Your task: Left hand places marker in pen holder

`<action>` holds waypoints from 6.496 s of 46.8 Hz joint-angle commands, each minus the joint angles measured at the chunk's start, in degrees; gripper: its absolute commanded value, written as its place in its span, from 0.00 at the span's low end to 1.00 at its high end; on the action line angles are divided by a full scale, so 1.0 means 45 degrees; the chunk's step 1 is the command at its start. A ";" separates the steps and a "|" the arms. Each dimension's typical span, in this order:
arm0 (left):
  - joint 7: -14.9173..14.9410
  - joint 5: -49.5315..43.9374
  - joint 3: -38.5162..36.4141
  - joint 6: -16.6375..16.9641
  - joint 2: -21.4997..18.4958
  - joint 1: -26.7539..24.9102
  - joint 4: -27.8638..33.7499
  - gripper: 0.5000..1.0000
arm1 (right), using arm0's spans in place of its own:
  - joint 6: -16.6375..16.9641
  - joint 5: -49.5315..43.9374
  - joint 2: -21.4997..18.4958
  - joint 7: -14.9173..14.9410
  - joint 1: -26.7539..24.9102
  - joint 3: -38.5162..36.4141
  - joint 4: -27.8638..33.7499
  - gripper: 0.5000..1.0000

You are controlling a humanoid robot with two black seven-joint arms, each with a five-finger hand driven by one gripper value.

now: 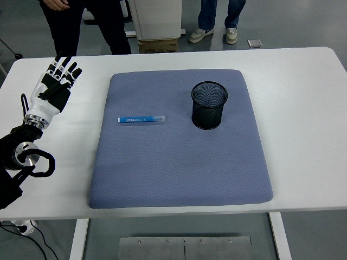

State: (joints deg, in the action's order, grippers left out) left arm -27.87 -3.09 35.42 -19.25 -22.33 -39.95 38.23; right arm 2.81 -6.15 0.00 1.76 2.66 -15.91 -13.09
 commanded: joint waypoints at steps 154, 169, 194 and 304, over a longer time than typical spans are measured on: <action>0.0119 0.4961 -2.0019 0.1094 0.0780 -1.1961 0.3165 1.00 | 0.0000 0.0000 0.0000 0.0000 -0.0004 0.0000 -0.0001 1.00; 0.0119 0.5707 -1.9941 0.1894 0.1678 -1.1903 0.2990 1.00 | 0.0000 0.0000 0.0000 0.0000 -0.0004 0.0000 -0.0001 1.00; 0.1798 0.6078 -1.9902 0.1623 0.3145 -1.1942 0.2051 1.00 | 0.0000 0.0000 0.0000 0.0000 -0.0004 0.0000 -0.0001 1.00; 0.2697 0.7952 -1.9531 0.1621 0.3633 -1.1747 0.1641 0.43 | 0.0000 0.0000 0.0000 0.0000 -0.0004 0.0000 -0.0001 1.00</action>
State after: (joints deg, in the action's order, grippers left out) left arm -15.75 32.42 -52.39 -12.40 -6.08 -92.84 45.61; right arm 2.81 -6.16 0.00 1.76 2.64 -15.91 -13.10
